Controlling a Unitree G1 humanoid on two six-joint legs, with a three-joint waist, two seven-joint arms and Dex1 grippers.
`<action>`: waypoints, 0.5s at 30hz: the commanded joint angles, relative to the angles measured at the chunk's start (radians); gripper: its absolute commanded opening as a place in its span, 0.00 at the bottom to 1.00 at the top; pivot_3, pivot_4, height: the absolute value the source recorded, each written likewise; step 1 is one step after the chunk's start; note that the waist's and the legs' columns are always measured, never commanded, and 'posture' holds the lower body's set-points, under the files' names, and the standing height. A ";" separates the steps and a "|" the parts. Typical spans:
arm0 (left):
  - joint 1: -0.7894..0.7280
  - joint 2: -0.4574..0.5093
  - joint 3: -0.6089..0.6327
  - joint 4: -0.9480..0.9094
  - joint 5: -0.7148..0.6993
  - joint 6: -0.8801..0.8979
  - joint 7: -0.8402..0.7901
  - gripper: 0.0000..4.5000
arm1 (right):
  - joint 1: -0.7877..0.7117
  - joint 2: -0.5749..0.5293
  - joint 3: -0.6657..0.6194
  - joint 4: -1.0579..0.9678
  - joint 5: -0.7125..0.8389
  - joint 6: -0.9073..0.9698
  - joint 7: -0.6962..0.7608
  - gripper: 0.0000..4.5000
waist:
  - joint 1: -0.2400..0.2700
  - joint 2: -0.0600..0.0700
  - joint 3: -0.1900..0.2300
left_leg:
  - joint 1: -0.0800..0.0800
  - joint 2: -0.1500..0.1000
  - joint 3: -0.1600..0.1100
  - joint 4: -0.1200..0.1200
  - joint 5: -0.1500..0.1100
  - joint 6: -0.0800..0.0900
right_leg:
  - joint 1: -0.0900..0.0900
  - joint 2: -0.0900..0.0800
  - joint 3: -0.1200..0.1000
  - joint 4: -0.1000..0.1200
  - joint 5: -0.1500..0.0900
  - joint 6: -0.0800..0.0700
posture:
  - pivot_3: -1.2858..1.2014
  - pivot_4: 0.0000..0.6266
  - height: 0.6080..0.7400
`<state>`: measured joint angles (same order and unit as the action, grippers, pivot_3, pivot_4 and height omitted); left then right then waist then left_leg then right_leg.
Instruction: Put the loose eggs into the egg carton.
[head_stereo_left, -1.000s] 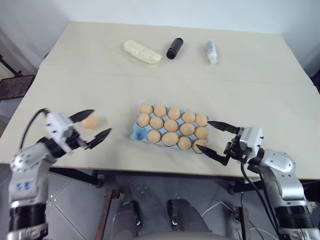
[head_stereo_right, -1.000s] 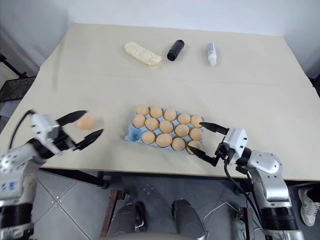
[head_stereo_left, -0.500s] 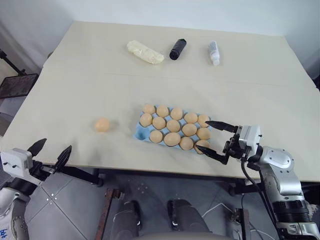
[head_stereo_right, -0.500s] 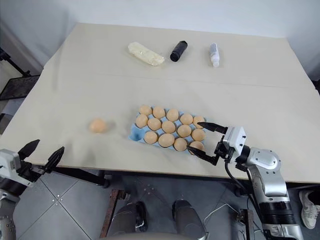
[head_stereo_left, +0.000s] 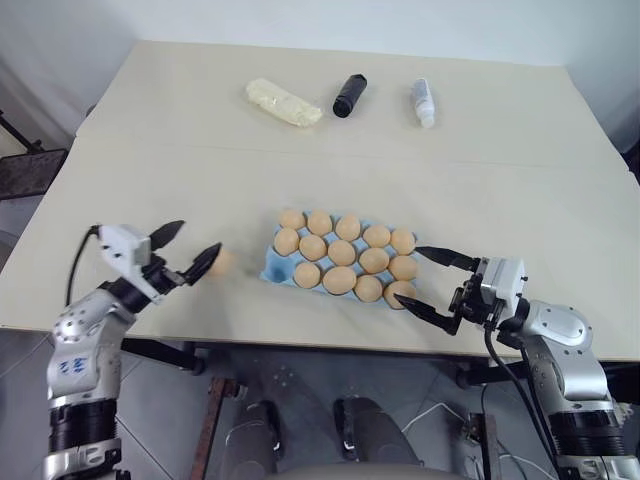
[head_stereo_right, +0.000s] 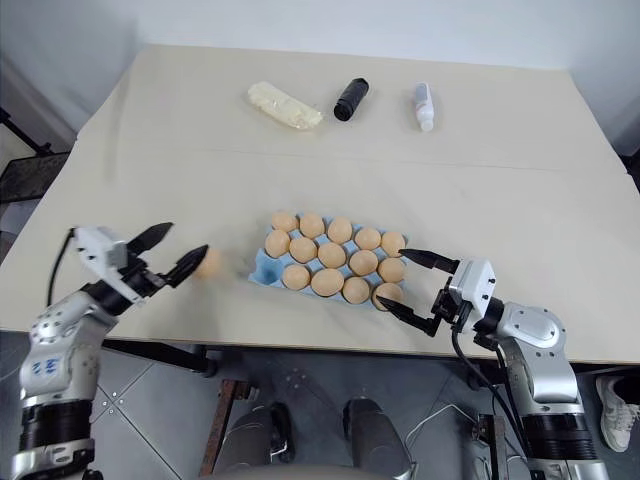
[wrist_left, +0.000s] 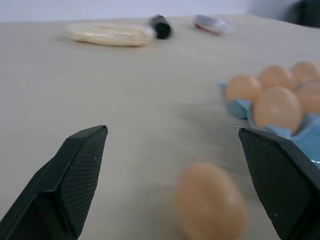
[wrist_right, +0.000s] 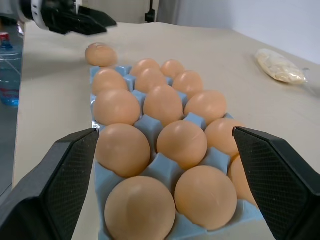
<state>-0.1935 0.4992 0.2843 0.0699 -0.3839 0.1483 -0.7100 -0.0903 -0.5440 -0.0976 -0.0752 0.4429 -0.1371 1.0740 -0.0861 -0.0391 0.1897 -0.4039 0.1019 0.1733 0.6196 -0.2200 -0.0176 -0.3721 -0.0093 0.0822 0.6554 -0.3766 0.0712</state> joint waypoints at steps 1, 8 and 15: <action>-0.038 0.022 -0.056 0.072 0.084 -0.013 0.027 1.00 | 0.013 -0.003 -0.021 -0.052 0.014 -0.007 -0.020 1.00 | 0.001 0.000 0.000 | 0.000 0.000 0.000 0.000 0.000 0.000 | 0.000 0.000 0.000 0.001 0.000 0.000 | 0.52 0.24 1.00; -0.049 0.015 -0.057 0.085 0.070 -0.022 0.015 0.85 | 0.032 -0.003 -0.027 -0.069 0.014 -0.006 -0.046 1.00 | 0.003 0.000 0.000 | 0.000 0.001 0.000 0.001 0.000 0.000 | -0.001 -0.001 0.000 0.003 0.000 0.000 | 0.52 0.24 1.00; -0.103 0.005 -0.103 0.026 0.047 -0.045 -0.056 0.50 | 0.047 -0.004 -0.022 -0.075 0.013 -0.007 -0.056 1.00 | 0.005 0.000 0.000 | 0.000 0.001 0.000 0.002 0.001 0.000 | -0.001 -0.001 0.000 0.003 0.000 0.000 | 0.52 0.24 1.00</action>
<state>-0.2655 0.5041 0.1965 0.1600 -0.3123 0.1276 -0.7397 -0.0446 -0.5440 -0.0979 -0.1145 0.4422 -0.1327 1.0222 -0.0807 -0.0391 0.1897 -0.4043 0.1027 0.1733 0.6214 -0.2192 -0.0178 -0.3731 -0.0099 0.0822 0.6591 -0.3766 0.0713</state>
